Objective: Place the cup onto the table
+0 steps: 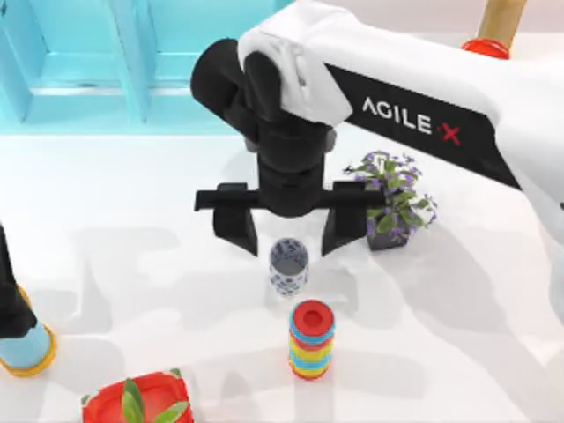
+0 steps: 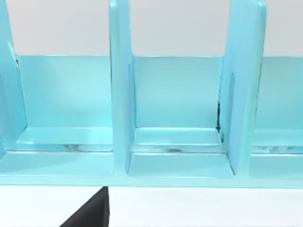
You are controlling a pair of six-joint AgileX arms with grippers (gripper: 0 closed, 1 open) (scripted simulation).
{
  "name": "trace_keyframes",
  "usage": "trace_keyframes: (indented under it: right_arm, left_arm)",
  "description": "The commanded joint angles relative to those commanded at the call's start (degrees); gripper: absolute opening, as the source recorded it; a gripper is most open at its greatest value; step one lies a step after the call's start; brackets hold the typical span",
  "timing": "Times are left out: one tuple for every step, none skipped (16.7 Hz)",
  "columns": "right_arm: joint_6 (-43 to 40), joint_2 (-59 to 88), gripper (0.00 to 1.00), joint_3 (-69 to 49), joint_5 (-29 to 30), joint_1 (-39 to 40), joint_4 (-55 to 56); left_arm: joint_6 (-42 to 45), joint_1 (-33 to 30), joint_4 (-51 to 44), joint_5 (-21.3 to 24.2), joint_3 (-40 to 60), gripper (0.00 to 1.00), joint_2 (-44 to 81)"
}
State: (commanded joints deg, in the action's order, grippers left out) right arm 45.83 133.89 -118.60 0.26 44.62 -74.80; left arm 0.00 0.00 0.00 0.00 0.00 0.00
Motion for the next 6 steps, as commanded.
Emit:
trace_keyframes:
  right_arm:
    - [0.0,0.0,1.00,0.0,0.0,0.0,0.0]
    - [0.0,0.0,1.00,0.0,0.0,0.0,0.0]
    - [0.0,0.0,1.00,0.0,0.0,0.0,0.0]
    - [0.0,0.0,1.00,0.0,0.0,0.0,0.0]
    - [0.0,0.0,1.00,0.0,0.0,0.0,0.0]
    - [0.0,0.0,1.00,0.0,0.0,0.0,0.0]
  left_arm:
    - [0.0,0.0,0.0,0.0,0.0,1.00,0.0]
    - [0.0,0.0,0.0,0.0,0.0,1.00,0.0]
    - [0.0,0.0,0.0,0.0,0.0,1.00,0.0]
    - [0.0,0.0,0.0,0.0,0.0,1.00,0.0]
    - [0.0,0.0,0.0,0.0,0.0,1.00,0.0]
    - [0.0,0.0,0.0,0.0,0.0,1.00,0.0]
